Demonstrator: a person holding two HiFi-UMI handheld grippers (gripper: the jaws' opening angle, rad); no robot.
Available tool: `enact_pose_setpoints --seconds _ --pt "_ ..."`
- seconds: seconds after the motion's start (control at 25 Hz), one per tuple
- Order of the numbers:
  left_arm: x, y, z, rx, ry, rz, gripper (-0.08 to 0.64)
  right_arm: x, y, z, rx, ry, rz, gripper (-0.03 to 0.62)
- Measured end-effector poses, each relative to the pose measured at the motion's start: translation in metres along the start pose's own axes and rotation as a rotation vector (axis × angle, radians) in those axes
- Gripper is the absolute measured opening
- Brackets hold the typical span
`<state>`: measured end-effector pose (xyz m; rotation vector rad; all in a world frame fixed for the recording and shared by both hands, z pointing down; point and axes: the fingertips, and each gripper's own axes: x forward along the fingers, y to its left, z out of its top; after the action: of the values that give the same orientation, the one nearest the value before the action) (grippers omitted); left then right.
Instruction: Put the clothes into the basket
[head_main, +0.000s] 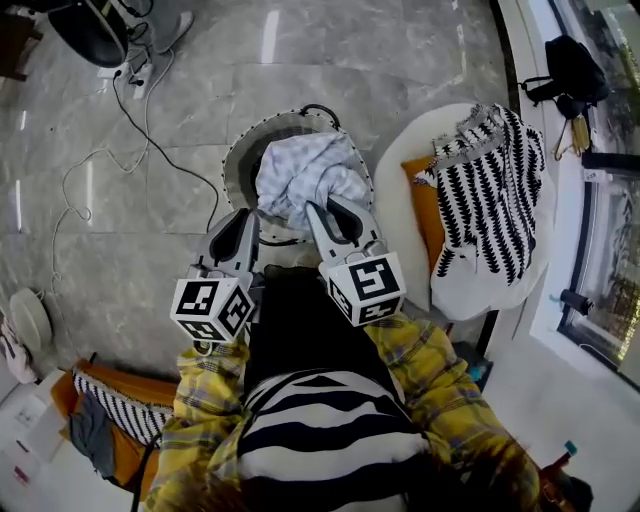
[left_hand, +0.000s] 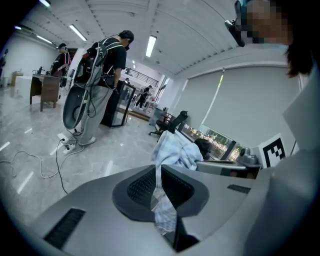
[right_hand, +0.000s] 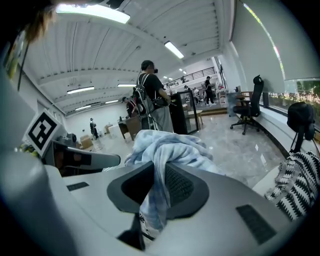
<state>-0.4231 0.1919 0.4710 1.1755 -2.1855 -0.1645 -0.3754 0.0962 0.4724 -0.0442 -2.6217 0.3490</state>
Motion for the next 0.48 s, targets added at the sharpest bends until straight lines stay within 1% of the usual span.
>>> enact_pose_setpoints --seconds 0.16,0.28,0.32,0.4,0.48 --pt "0.002 0.009 -0.009 -0.016 0.022 0.015 0.044 0.015 0.002 -0.021 -0.029 0.070 0.025 0.087" --pt "0.002 0.014 -0.015 -0.021 0.039 0.022 0.044 0.025 0.007 -0.034 -0.080 0.132 0.037 0.089" --pt "0.002 0.016 -0.016 -0.022 0.044 0.024 0.044 0.029 0.008 -0.038 -0.104 0.162 0.031 0.098" --pt "0.003 0.020 -0.018 -0.023 0.050 0.026 0.044 0.035 0.009 -0.044 -0.143 0.195 0.011 0.178" --pt "0.003 0.021 -0.018 -0.025 0.052 0.026 0.044 0.035 0.008 -0.040 -0.159 0.177 0.000 0.193"
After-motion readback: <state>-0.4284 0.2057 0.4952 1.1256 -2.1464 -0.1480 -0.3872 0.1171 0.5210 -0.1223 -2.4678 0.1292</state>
